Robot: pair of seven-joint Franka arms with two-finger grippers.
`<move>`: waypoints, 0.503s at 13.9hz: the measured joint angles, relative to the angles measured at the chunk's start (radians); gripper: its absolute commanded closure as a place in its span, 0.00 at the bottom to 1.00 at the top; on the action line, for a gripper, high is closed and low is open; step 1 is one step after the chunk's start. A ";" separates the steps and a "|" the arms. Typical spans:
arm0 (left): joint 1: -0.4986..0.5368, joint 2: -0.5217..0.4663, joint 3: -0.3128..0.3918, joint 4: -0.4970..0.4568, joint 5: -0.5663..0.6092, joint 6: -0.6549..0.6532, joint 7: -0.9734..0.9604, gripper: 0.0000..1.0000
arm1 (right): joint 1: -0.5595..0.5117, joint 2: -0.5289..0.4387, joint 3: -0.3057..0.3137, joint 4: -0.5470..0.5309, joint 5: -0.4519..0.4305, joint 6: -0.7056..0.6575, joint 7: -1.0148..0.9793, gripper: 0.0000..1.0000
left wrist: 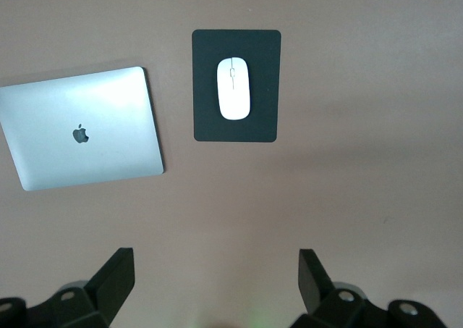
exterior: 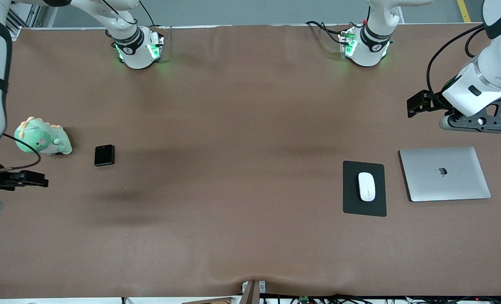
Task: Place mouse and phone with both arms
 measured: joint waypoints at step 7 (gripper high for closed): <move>0.004 0.001 0.007 0.043 0.000 0.001 0.000 0.00 | -0.011 -0.191 -0.001 0.028 0.000 -0.332 0.051 0.00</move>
